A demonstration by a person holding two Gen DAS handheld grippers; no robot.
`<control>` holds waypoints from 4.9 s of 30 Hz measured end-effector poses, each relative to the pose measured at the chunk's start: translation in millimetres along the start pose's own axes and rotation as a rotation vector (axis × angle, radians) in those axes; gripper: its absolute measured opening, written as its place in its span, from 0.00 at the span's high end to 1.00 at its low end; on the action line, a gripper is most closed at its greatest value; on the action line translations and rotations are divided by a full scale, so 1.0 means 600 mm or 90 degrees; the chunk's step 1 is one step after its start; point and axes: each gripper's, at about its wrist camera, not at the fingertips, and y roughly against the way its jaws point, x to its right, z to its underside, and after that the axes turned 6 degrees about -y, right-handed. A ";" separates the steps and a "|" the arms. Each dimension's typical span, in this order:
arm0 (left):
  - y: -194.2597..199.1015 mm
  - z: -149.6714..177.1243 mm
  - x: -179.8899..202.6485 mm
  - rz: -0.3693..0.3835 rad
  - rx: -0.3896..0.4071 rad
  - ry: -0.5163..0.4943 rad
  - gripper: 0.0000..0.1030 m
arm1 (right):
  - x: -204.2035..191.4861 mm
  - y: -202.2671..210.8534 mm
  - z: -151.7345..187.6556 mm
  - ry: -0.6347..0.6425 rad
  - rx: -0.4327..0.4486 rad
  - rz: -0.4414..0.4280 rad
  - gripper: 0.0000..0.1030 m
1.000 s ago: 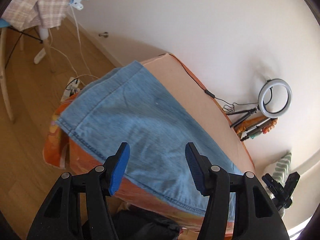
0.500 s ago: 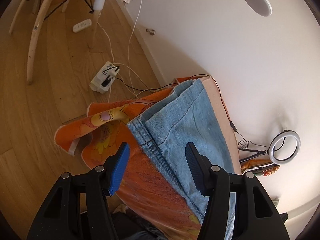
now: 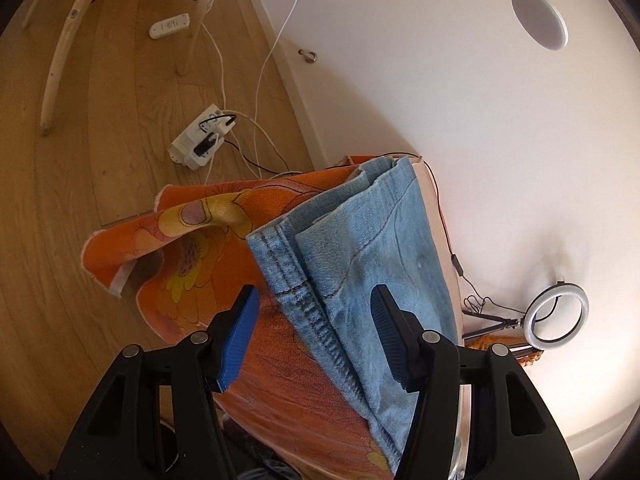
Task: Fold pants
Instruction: 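Close the left tool on the folded edge of the jeans, then close the right tool on the jeans edge beside the left tool, then lift the held jeans edge with both tools and fold it over the jeans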
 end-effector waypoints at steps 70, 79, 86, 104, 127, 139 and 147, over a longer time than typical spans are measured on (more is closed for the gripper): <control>-0.022 0.140 0.306 0.153 -0.087 -0.436 0.89 | -0.080 -0.108 0.016 -0.012 -0.138 -0.138 0.23; -0.046 0.198 0.328 0.193 -0.154 -0.483 0.89 | -0.158 -0.286 0.009 -0.118 -0.296 -0.271 0.23; -0.026 0.197 0.340 0.226 -0.146 -0.495 0.89 | -0.216 -0.389 0.006 -0.185 -0.347 -0.323 0.23; -0.024 0.240 0.357 0.257 -0.192 -0.533 0.89 | -0.246 -0.362 -0.068 -0.116 -0.215 -0.204 0.92; -0.053 0.478 0.558 0.422 -0.360 -0.647 0.89 | 0.001 -0.047 -0.130 -0.074 -0.061 -0.035 0.92; -0.109 0.582 0.649 0.463 -0.439 -0.684 0.89 | 0.147 0.048 -0.121 -0.124 -0.030 0.026 0.93; -0.145 0.638 0.711 0.502 -0.468 -0.701 0.89 | 0.221 0.122 -0.120 -0.140 -0.002 0.058 0.93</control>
